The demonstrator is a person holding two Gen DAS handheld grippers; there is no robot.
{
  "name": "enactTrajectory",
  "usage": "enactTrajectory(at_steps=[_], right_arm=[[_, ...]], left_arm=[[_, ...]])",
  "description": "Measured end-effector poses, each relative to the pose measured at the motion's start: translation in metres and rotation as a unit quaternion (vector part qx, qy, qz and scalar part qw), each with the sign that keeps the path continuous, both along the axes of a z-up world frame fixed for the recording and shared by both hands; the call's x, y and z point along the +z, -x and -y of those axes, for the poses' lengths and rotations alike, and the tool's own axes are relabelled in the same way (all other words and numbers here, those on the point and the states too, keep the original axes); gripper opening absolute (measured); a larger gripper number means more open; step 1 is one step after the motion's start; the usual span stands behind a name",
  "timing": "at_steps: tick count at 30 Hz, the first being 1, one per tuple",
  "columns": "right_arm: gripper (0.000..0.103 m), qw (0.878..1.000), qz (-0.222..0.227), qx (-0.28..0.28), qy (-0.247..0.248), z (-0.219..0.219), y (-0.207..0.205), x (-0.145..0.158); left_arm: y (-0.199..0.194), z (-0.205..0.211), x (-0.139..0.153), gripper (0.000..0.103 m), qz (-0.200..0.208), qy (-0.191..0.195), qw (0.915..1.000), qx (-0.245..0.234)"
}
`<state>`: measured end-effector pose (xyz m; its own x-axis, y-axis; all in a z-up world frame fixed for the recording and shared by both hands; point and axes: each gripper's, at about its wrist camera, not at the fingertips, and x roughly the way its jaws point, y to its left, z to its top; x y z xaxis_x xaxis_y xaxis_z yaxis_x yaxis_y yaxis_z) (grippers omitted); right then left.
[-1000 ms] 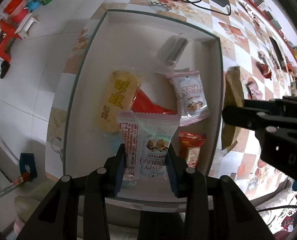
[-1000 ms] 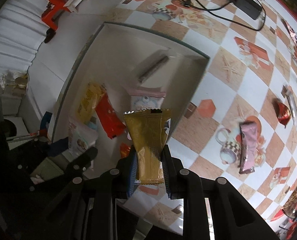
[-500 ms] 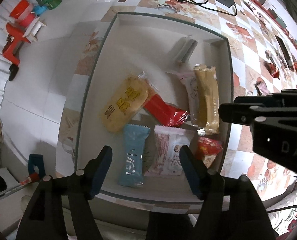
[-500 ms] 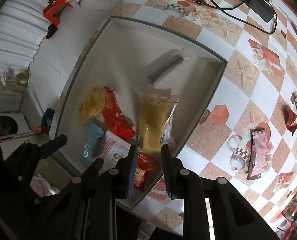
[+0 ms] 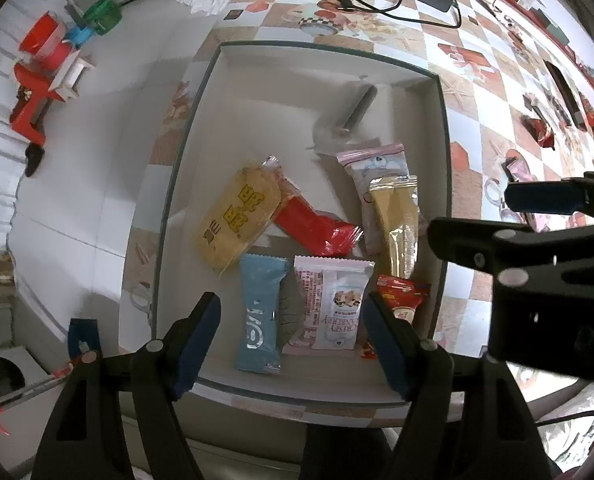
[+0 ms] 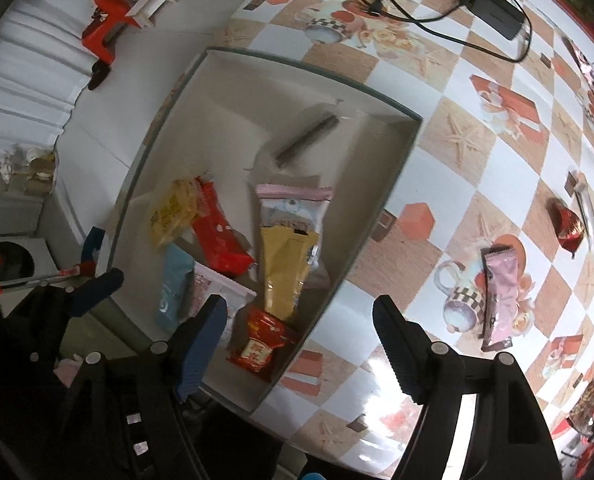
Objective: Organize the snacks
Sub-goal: 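Open both tools to drop the pink pack and gold packet into the tray, then move both tools back over the remaining snacks on the table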
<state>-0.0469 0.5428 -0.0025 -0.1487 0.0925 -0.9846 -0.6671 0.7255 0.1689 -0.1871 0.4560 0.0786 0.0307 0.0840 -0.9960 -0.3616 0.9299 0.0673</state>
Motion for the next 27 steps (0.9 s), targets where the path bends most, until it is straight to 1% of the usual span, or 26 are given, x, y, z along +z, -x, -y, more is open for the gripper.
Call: enactTrajectory(at_steps=[12,13,14,19,24,27], right_arm=[[0.078,0.999,0.001,-0.037,0.003,0.04,-0.011,0.001],[0.083,0.999,0.001,-0.042,0.004,0.044,-0.013,0.001],[0.103,0.999,0.002,-0.047,0.002,0.049,-0.014,0.001],[0.103,0.998,-0.006,-0.066,0.0,0.07,-0.02,0.001],[0.103,0.996,-0.012,-0.091,0.018,0.098,-0.025,-0.007],[0.103,0.993,-0.021,-0.106,0.039,0.125,-0.024,-0.019]], left_arm=[[-0.007,0.021,0.003,0.078,-0.004,-0.011,0.9996,-0.025],[-0.008,0.023,0.004,0.078,-0.004,-0.012,0.9995,-0.028],[-0.009,0.025,0.004,0.078,-0.005,-0.012,0.9994,-0.032],[-0.016,0.039,0.004,0.078,-0.008,-0.014,0.9984,-0.054],[-0.023,0.055,0.003,0.078,-0.013,-0.01,0.9971,-0.075],[-0.027,0.063,0.003,0.078,-0.015,-0.009,0.9961,-0.086]])
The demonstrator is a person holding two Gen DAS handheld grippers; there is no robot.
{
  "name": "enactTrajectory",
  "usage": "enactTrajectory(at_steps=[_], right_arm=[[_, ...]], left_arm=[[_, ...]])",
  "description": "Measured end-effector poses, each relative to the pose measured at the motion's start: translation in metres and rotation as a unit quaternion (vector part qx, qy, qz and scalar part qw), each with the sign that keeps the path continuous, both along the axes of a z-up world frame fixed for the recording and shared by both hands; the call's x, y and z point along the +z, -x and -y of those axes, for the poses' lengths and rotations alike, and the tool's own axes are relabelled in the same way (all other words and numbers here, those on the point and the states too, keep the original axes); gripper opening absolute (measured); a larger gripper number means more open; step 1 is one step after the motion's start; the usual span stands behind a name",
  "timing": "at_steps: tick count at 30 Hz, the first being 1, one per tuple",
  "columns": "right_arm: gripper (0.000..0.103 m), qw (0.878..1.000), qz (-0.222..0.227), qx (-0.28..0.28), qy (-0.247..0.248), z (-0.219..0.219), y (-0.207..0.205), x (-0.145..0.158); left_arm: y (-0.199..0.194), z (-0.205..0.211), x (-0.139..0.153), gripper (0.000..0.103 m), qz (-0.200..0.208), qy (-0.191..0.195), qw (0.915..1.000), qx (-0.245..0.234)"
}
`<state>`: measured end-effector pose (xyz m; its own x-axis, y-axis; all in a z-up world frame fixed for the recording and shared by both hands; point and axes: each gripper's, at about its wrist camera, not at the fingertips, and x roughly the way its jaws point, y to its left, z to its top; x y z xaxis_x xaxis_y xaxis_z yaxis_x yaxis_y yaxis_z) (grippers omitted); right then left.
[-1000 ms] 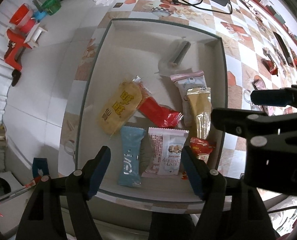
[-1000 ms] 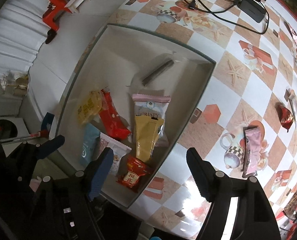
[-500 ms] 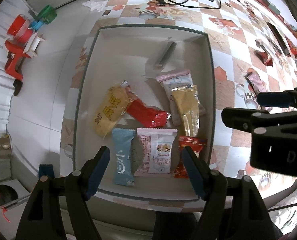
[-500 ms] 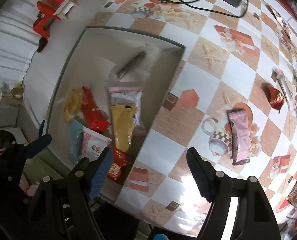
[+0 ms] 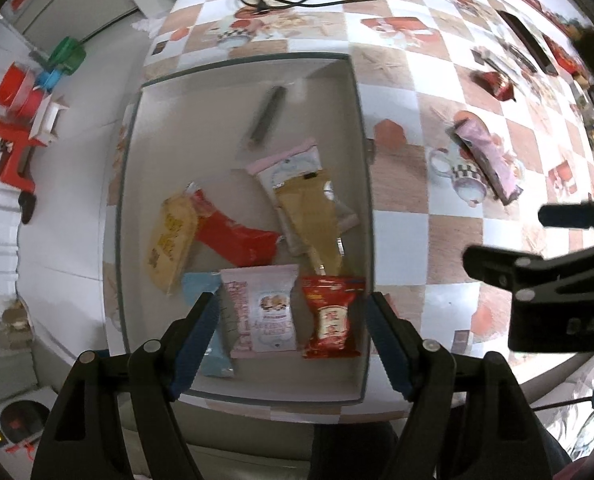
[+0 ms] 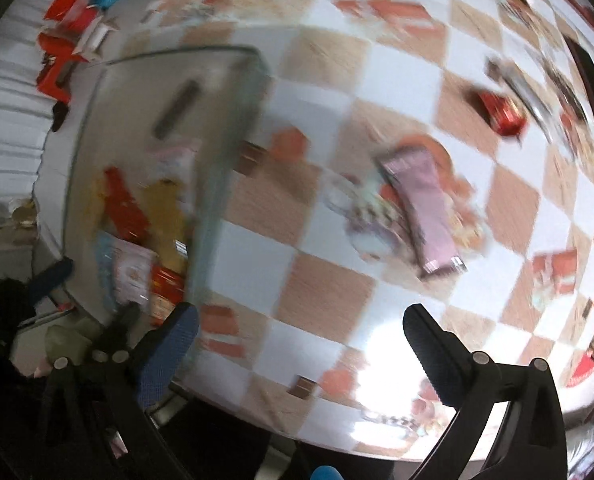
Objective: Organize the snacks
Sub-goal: 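Move both tools back over the remaining snacks on the table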
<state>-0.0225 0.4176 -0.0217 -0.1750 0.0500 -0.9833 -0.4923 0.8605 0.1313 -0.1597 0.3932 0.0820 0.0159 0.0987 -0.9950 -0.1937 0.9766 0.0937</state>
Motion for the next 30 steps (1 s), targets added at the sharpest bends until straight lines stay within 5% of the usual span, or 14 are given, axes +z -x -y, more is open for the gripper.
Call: enactTrajectory(at_steps=[13,19,30], right_arm=[[0.103,0.987,-0.045,-0.13,0.077,0.146,-0.005,-0.041],[0.103,0.984,-0.053,-0.141,0.099,0.187,0.007,-0.057],[0.103,0.984,-0.057,-0.141,0.097,0.218,0.028,-0.07]], left_arm=[[-0.043,0.057,-0.004,0.079,-0.008,0.016,0.9975,-0.069],[-0.081,0.085,-0.013,0.079,-0.026,0.055,0.9957,-0.069],[-0.187,0.115,-0.026,0.078,-0.026,0.072,0.9958,-0.051]])
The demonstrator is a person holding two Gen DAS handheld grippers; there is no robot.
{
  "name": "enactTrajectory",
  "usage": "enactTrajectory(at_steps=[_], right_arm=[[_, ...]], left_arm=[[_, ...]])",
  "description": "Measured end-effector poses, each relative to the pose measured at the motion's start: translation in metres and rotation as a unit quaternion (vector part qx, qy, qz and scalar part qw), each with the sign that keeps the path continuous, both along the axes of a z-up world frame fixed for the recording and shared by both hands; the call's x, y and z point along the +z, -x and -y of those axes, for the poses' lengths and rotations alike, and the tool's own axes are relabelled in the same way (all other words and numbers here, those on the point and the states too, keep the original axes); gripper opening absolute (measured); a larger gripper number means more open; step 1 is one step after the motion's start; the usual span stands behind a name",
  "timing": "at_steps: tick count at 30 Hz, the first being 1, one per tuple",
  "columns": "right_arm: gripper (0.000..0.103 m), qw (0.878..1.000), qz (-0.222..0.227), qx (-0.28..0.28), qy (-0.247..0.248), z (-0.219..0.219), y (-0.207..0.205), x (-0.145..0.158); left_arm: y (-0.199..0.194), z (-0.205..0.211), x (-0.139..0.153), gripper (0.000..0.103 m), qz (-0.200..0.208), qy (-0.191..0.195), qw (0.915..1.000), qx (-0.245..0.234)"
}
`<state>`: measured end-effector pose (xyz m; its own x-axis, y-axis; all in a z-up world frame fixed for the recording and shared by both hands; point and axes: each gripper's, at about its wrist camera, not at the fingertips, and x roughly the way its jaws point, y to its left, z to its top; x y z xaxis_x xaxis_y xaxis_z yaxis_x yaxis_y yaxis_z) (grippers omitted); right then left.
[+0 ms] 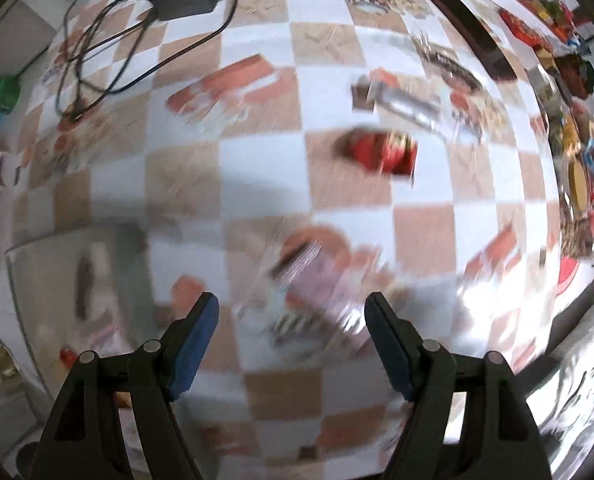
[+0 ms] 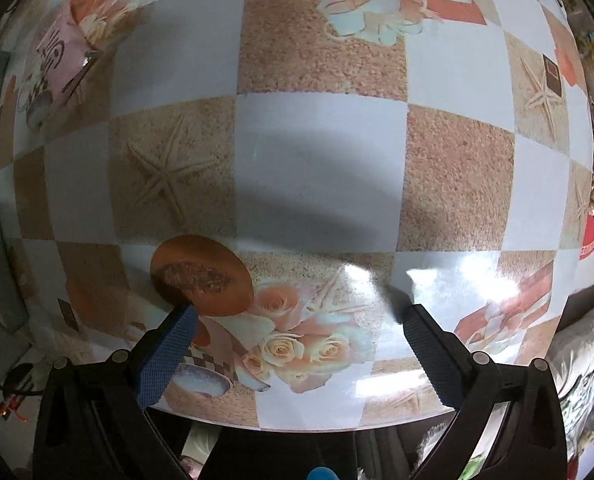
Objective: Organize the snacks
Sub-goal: 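Move both tools back over the remaining snacks on the table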
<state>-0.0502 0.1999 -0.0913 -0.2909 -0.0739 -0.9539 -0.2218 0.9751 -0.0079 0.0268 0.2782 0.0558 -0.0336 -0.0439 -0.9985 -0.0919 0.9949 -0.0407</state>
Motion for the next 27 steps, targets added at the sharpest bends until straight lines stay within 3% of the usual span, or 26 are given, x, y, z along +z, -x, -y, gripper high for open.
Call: enactTrajectory(at_steps=[5,11,14,16,18,24,27], right_arm=[[0.103,1.0,0.004,0.015,-0.001,-0.005,0.011,0.003],[0.103,0.999,0.01,0.035,-0.002,-0.031,0.03,0.015],[0.103,0.999,0.011,0.039,-0.003,-0.031,0.032,0.015],[0.103,0.999,0.011,0.039,-0.003,-0.029,0.032,0.014],[0.103,0.999,0.011,0.039,-0.003,-0.03,0.031,0.014],[0.103,0.999,0.006,0.039,-0.002,-0.033,0.033,0.016],[0.103,0.999,0.007,0.039,-0.002,-0.033,0.03,0.015]], left_arm=[[-0.055,0.013,-0.012,0.078,-0.003,0.025,0.9992,0.03],[-0.101,0.025,-0.03,0.078,-0.002,0.012,0.9989,0.045],[-0.114,0.028,-0.042,0.065,-0.01,0.03,0.9982,0.052],[-0.116,0.03,-0.044,0.049,-0.008,0.054,0.9968,0.058],[-0.118,0.037,-0.044,0.044,-0.007,0.052,0.9979,0.038],[-0.089,0.066,-0.055,0.031,-0.036,0.075,0.9965,-0.011],[-0.06,0.079,-0.061,0.031,-0.047,0.088,0.9942,-0.039]])
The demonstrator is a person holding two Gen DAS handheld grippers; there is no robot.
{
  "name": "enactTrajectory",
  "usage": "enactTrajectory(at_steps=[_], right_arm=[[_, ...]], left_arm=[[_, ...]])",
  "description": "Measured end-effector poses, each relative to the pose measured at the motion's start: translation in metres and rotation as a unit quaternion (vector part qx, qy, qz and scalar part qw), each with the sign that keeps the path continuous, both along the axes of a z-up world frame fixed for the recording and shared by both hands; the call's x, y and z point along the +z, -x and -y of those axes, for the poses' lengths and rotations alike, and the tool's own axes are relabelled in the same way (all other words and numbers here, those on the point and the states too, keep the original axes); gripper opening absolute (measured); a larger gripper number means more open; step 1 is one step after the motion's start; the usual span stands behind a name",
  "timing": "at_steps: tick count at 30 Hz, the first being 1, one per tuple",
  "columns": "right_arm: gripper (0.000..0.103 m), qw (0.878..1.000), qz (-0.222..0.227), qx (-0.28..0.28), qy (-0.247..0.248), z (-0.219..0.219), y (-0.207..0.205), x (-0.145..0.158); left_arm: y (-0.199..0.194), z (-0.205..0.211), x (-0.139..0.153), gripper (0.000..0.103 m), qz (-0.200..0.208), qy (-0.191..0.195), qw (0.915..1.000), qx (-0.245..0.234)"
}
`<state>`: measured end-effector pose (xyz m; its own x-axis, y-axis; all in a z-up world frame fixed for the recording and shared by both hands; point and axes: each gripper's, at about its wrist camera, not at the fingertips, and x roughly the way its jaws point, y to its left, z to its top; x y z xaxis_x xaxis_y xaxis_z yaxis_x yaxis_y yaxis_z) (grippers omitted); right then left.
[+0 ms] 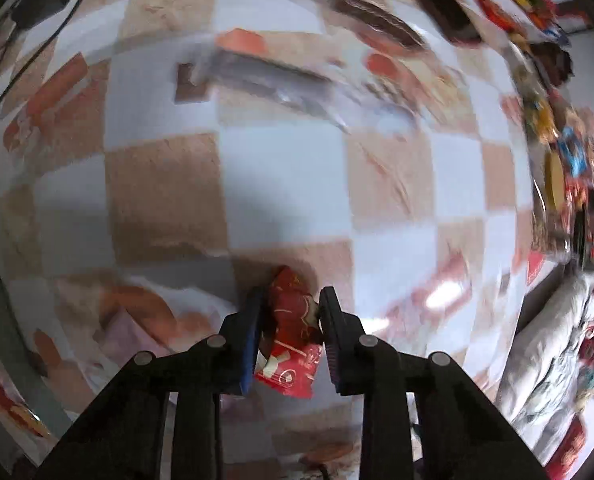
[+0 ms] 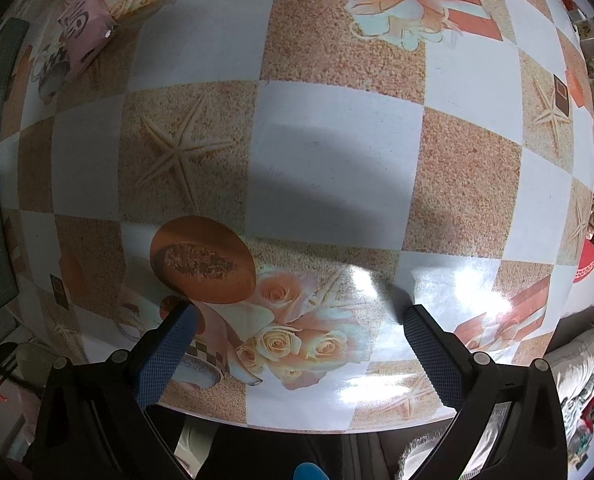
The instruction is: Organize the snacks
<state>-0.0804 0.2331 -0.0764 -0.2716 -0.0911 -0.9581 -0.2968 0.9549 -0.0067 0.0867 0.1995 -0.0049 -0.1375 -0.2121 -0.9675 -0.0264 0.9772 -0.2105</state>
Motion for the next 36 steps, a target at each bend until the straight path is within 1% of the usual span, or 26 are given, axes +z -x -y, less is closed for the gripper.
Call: enactTrajectory(at_steps=[2,3,5,6,7,8,9,10,11,12,14,16,18,20,21,23,24,25,26,27,29,31,36], right_arm=[[0.103,1.0,0.001,0.0,0.0,0.001,-0.002,-0.001],[0.103,1.0,0.0,0.001,0.0,0.001,-0.001,-0.001],[0.103,1.0,-0.001,0.001,0.0,0.001,0.0,0.0],[0.103,1.0,-0.001,0.0,0.0,0.001,0.0,0.0],[0.103,1.0,-0.001,0.0,0.0,0.001,0.0,0.0],[0.103,1.0,-0.001,-0.001,0.001,0.001,0.001,0.0],[0.103,1.0,-0.002,-0.001,0.001,0.0,-0.006,0.001],[0.103,1.0,-0.002,0.0,0.001,0.0,-0.006,0.001],[0.103,1.0,-0.001,0.0,0.001,0.0,-0.006,0.001],[0.103,1.0,-0.001,0.0,0.001,0.0,-0.006,0.001],[0.103,1.0,0.001,0.0,0.0,0.0,-0.008,0.0],[0.103,1.0,0.001,0.0,0.0,0.001,-0.009,0.0],[0.103,1.0,0.004,0.0,-0.001,0.001,-0.009,0.0],[0.103,1.0,0.008,0.0,-0.002,0.002,-0.008,0.001],[0.103,1.0,0.011,0.0,-0.003,0.003,-0.006,0.002],[0.103,1.0,0.015,0.0,-0.004,0.004,-0.004,0.003],[0.103,1.0,0.016,-0.001,-0.005,0.005,-0.003,0.004],[0.103,1.0,0.016,-0.001,-0.005,0.005,-0.003,0.004],[0.103,1.0,0.017,-0.001,-0.005,0.006,-0.002,0.004],[0.103,1.0,0.017,-0.005,-0.017,0.005,-0.002,0.004],[0.103,1.0,0.017,-0.006,-0.017,0.006,-0.002,0.004],[0.103,1.0,0.017,-0.005,-0.017,0.006,-0.002,0.004],[0.103,1.0,0.018,-0.006,-0.017,0.006,-0.002,0.005]], left_arm=[[0.015,0.006,-0.001,0.031,-0.009,0.017,0.9996,-0.02],[0.02,0.005,0.004,0.031,-0.002,0.022,0.9995,-0.024],[0.024,-0.005,0.014,0.032,0.019,0.012,0.9996,-0.017],[0.021,-0.01,0.019,0.036,0.028,0.01,0.9995,-0.007],[0.024,-0.022,0.024,0.046,0.036,0.007,0.9993,0.009],[0.025,-0.033,0.029,0.052,0.042,0.0,0.9988,0.025],[0.024,-0.045,0.031,0.061,0.046,-0.011,0.998,0.042],[0.033,-0.056,0.031,0.064,0.049,-0.023,0.9967,0.06],[0.038,-0.063,0.034,0.065,0.048,-0.026,0.996,0.071],[0.04,-0.075,0.031,0.066,0.038,-0.027,0.995,0.088],[0.05,-0.08,0.02,0.066,0.02,-0.031,0.9931,0.111],[0.054,-0.092,0.011,0.066,0.004,-0.033,0.9892,0.143],[0.051,-0.099,0.0,0.066,-0.008,-0.027,0.9854,0.168],[0.049,-0.102,-0.01,0.066,-0.026,-0.026,0.9848,0.17],[0.047,-0.098,-0.013,0.067,-0.028,-0.034,0.9856,0.163],[0.044,-0.089,-0.012,0.067,-0.017,-0.042,0.9892,0.139],[0.044,-0.081,-0.012,0.064,-0.015,-0.048,0.9911,0.123],[0.043,-0.072,-0.012,0.055,-0.01,-0.062,0.9929,0.101],[0.045,-0.066,-0.011,0.05,-0.006,-0.07,0.9939,0.084],[0.048,-0.059,-0.011,0.037,-0.002,-0.077,0.9949,0.065],[0.056,-0.054,-0.011,0.026,-0.004,-0.066,0.9965,0.051],[0.072,-0.053,-0.012,0.026,-0.01,-0.056,0.9973,0.046],[0.118,-0.053,-0.014,0.026,-0.01,-0.064,0.9978,0.01]])
